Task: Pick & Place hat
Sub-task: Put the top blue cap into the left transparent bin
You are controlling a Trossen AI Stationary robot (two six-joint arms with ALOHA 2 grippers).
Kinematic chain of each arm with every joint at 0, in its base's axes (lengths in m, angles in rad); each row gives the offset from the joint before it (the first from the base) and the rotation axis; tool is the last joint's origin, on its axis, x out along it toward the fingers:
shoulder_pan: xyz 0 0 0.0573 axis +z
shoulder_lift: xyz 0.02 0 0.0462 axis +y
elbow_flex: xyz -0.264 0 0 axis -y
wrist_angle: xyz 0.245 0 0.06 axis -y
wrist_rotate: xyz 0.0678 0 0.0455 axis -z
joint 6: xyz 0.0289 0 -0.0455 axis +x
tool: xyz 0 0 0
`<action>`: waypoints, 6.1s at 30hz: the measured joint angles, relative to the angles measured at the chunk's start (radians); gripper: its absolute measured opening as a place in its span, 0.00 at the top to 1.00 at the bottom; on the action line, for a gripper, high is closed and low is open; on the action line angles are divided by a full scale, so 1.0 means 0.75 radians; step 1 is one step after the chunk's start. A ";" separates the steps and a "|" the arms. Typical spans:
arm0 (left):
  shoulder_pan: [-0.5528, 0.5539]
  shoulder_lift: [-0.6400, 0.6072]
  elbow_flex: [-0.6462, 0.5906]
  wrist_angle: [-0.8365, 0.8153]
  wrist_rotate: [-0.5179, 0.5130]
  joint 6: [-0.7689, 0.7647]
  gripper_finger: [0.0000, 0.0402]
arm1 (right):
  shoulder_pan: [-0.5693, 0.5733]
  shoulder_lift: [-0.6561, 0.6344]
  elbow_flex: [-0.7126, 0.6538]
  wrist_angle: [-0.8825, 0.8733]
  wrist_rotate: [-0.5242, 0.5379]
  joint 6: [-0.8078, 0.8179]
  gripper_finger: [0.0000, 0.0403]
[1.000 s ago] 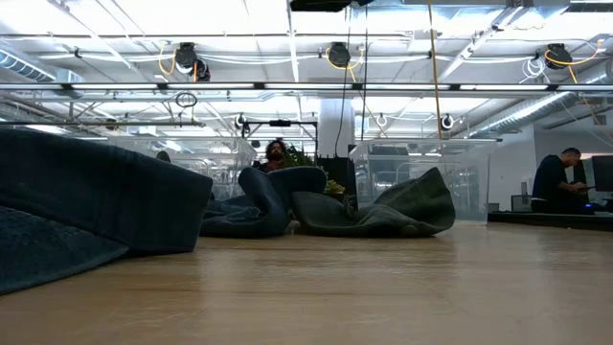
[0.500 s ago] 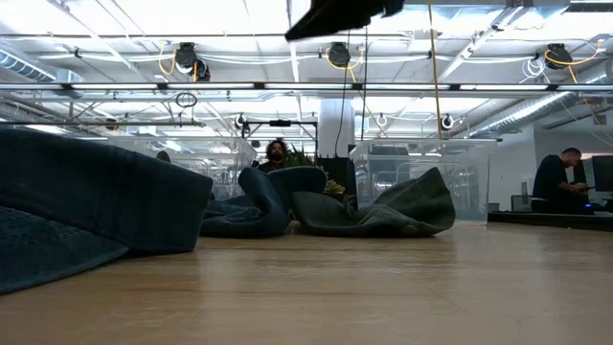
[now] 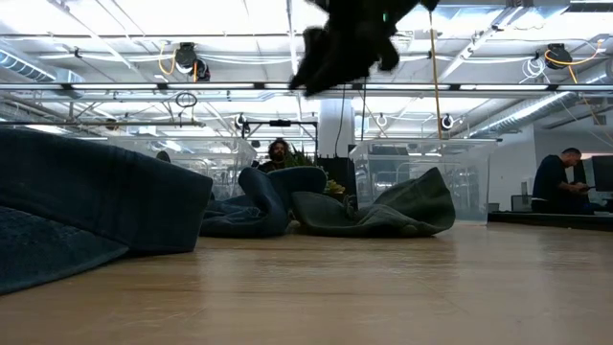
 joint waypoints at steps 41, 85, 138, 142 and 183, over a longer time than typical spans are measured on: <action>0.001 0.000 0.000 -0.001 -0.022 -0.001 0.29 | -0.106 0.219 -0.219 0.245 0.126 -0.371 0.38; 0.001 0.145 0.000 -0.028 -0.071 0.250 0.29 | 0.030 -0.107 -0.253 -0.068 0.301 -0.071 1.00; -0.374 0.133 0.001 -0.028 -0.386 0.658 0.29 | -0.025 -0.600 -0.253 0.099 -1.015 0.961 1.00; -0.491 0.128 0.001 -0.028 -0.521 0.653 0.29 | -0.073 -0.600 -0.253 0.117 -1.108 0.984 1.00; -1.344 0.391 0.277 0.033 -1.634 1.251 0.29 | -0.209 -0.484 -0.252 0.747 -1.639 1.707 1.00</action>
